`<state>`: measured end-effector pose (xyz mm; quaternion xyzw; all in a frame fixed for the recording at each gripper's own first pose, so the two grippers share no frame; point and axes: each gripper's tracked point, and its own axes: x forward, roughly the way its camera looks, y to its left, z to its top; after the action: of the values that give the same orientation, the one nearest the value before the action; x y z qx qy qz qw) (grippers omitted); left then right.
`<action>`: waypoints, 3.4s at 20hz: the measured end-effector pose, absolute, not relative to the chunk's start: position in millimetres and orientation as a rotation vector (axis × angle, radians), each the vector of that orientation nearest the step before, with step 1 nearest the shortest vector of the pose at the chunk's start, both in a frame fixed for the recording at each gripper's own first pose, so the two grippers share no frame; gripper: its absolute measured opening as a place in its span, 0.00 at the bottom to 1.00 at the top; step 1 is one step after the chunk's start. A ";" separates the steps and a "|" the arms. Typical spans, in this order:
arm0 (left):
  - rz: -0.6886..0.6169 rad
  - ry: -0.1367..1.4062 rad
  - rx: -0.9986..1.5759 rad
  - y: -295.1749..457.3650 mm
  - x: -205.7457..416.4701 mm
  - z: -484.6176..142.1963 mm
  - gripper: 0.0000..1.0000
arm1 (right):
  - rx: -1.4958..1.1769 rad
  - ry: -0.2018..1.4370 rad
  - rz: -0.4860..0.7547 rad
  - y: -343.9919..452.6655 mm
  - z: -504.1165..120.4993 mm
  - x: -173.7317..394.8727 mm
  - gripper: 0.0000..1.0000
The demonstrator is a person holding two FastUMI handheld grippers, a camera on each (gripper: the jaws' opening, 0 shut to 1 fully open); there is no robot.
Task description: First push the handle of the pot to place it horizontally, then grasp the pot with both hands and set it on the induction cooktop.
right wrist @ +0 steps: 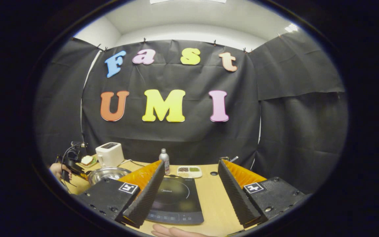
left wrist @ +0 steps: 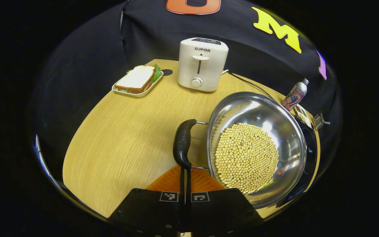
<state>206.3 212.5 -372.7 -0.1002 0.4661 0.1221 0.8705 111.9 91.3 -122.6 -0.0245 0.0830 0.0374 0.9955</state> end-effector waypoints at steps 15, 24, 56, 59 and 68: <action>0.168 0.832 -0.162 197.6 193.7 -315.6 0.01 | -0.017 0.291 0.151 151.5 -183.2 150.6 0.99; 0.103 0.707 -0.114 180.7 199.6 -285.7 0.96 | -0.035 0.419 0.225 221.3 -248.0 176.9 0.99; 0.068 0.879 -0.087 209.2 260.9 -379.5 0.66 | -0.019 0.792 0.243 319.0 -409.4 261.8 0.64; 0.071 0.884 -0.109 206.8 258.5 -378.1 0.53 | -0.022 0.789 0.259 318.6 -407.3 262.3 0.60; 0.102 0.873 -0.075 206.4 233.1 -346.9 0.62 | 0.047 0.815 0.331 316.5 -389.7 241.0 0.53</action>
<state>233.1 206.4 -346.9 -0.0364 0.4227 0.0495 0.9042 241.0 316.5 -389.7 0.0226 0.3944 0.1600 0.9046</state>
